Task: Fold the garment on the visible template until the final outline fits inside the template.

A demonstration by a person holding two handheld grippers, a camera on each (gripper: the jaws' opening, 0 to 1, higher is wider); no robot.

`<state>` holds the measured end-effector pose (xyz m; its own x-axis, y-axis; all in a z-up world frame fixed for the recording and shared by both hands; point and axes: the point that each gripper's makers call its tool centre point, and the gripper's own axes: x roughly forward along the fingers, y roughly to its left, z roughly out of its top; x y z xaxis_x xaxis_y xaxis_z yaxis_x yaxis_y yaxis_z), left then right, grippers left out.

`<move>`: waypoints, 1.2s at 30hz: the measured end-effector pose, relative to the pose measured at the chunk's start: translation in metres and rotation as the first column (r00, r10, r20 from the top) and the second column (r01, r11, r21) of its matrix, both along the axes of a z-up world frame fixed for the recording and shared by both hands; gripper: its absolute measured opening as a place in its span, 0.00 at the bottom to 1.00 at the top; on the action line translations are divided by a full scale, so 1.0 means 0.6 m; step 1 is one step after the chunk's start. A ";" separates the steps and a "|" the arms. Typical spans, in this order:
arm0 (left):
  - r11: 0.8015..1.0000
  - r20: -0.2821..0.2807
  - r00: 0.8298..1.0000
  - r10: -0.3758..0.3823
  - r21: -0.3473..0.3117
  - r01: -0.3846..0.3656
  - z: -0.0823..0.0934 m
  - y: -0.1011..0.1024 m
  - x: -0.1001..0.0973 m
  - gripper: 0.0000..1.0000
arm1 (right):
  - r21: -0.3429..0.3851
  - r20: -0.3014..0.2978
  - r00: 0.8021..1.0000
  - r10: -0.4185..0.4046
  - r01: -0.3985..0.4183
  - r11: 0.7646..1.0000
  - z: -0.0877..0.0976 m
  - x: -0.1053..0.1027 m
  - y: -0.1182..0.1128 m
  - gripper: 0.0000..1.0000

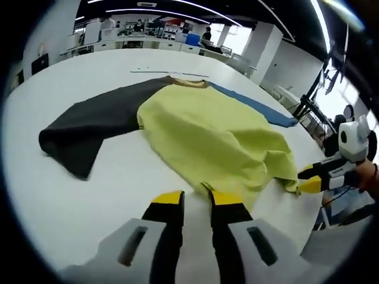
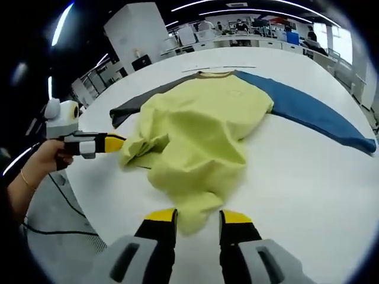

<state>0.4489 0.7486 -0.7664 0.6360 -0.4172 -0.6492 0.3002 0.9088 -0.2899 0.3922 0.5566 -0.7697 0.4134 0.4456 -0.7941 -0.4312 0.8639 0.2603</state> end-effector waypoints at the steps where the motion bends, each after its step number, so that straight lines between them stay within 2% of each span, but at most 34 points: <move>1: 1.000 0.000 1.000 -0.002 -0.003 0.002 -0.001 -0.002 0.000 0.12 | -0.008 0.003 1.000 0.005 -0.005 1.000 0.000 -0.001 0.003 0.25; 5: 0.999 0.002 0.999 -0.037 -0.005 0.037 -0.005 -0.016 0.000 0.08 | -0.063 0.005 0.999 0.033 -0.032 0.997 -0.004 -0.009 0.009 0.17; 10: 0.999 0.004 0.999 -0.045 0.012 0.045 -0.005 -0.020 0.002 0.05 | -0.044 0.009 1.000 0.024 -0.024 0.999 -0.003 -0.008 0.009 0.09; 16: 1.000 0.010 1.000 -0.017 -0.023 0.017 -0.003 -0.018 0.001 0.01 | -0.024 0.019 1.000 0.016 -0.015 1.000 0.001 -0.004 -0.007 0.02; 26: 0.996 0.128 0.991 0.040 -0.088 -0.029 0.071 0.001 -0.006 0.00 | -0.060 0.045 0.998 0.049 -0.047 0.997 0.010 -0.008 -0.055 0.00; 29: 0.994 0.137 0.990 0.046 -0.102 -0.033 0.088 0.005 -0.019 0.00 | -0.065 0.045 0.998 0.039 -0.036 0.997 0.013 -0.013 -0.068 0.00; 32: 0.997 0.150 0.988 0.036 -0.079 -0.024 0.098 0.005 -0.040 0.00 | -0.067 0.048 0.998 0.032 -0.029 0.997 0.016 -0.018 -0.078 0.00; 36: 0.998 0.143 0.990 0.019 -0.059 -0.011 0.099 0.013 -0.067 0.00 | -0.085 0.051 0.997 0.057 -0.053 0.995 0.016 -0.029 -0.090 0.00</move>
<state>0.4088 0.7565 -0.7071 0.7272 -0.4414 -0.5256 0.3289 0.8963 -0.2976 0.3751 0.5026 -0.7599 0.4327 0.4019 -0.8070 -0.4901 0.8562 0.1637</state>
